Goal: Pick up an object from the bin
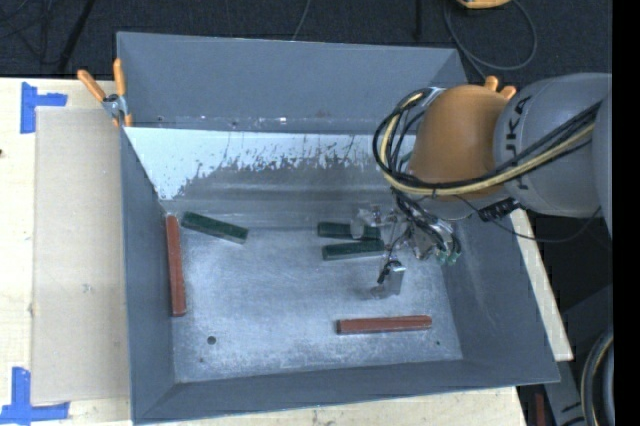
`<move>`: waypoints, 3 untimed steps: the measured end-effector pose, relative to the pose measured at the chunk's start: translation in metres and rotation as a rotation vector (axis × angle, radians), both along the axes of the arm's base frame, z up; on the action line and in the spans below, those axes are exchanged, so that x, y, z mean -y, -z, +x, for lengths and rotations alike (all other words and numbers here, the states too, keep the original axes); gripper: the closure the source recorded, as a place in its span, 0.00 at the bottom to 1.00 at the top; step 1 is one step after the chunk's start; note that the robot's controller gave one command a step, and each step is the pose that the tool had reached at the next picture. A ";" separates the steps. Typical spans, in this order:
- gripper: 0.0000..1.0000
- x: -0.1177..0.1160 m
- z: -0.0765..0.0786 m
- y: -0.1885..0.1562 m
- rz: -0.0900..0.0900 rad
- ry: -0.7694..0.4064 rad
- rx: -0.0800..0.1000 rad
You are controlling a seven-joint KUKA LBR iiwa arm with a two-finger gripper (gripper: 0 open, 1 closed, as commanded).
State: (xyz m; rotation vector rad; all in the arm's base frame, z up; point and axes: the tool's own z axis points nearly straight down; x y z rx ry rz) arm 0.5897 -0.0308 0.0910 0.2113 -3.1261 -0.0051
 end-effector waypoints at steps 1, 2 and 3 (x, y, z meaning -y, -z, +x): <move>0.00 -0.008 0.033 0.022 -0.002 0.033 0.012; 1.00 -0.008 0.033 0.018 -0.002 0.030 0.009; 1.00 0.001 0.017 -0.121 -0.003 -0.093 0.017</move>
Offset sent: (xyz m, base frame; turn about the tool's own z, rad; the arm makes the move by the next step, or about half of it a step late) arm 0.0314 0.0077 -0.0210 0.0330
